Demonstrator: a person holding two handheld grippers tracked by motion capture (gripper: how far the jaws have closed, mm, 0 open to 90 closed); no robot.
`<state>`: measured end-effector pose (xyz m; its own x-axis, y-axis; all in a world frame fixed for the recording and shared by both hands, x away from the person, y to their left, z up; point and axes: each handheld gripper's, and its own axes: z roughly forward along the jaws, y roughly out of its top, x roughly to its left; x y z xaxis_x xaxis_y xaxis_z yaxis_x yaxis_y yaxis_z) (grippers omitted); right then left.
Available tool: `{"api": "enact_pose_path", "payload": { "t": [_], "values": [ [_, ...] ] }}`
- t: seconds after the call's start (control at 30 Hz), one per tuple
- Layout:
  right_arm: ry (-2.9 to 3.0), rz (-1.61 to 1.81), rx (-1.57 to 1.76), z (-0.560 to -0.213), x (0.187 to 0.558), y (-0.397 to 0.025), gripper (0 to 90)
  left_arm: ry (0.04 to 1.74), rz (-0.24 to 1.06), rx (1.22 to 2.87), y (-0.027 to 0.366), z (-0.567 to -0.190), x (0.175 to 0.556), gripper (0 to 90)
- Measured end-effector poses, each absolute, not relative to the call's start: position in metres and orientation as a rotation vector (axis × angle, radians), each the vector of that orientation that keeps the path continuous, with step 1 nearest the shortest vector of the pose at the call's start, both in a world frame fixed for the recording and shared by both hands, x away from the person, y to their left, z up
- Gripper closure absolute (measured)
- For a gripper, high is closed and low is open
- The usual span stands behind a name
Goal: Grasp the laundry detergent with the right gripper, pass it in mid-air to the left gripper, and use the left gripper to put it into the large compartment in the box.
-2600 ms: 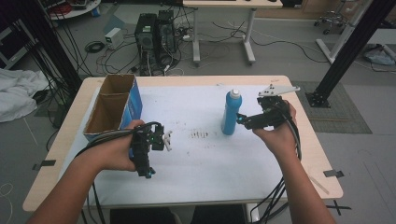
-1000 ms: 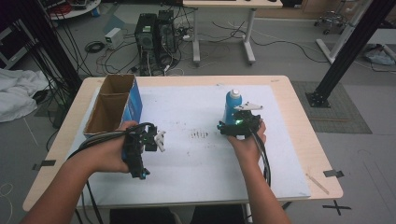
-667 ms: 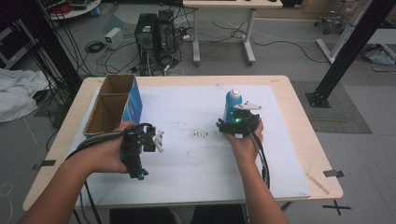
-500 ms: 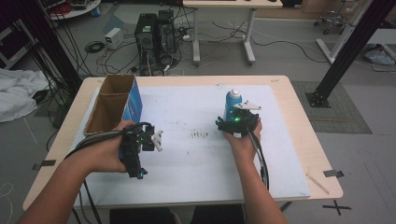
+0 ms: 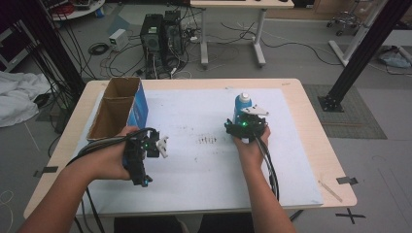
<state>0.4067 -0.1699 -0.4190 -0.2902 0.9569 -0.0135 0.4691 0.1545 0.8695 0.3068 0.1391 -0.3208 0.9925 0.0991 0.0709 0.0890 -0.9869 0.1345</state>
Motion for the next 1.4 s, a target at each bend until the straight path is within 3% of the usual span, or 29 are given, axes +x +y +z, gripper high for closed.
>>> {"api": "enact_pose_path", "payload": {
  "t": [0.83, 1.4],
  "values": [
    [1.762, 1.037, 1.4, -0.4205, 0.4071, -0.1653, 31.8, 0.142, 0.114, 3.007, 0.1424, -0.3222, 0.3068, 5.5],
    [1.748, 1.038, 1.408, -0.4221, 0.4075, -0.1641, 34.2, 0.151, 0.115, 3.008, 0.142, -0.3221, 0.3065, 5.6]
  ]
}}
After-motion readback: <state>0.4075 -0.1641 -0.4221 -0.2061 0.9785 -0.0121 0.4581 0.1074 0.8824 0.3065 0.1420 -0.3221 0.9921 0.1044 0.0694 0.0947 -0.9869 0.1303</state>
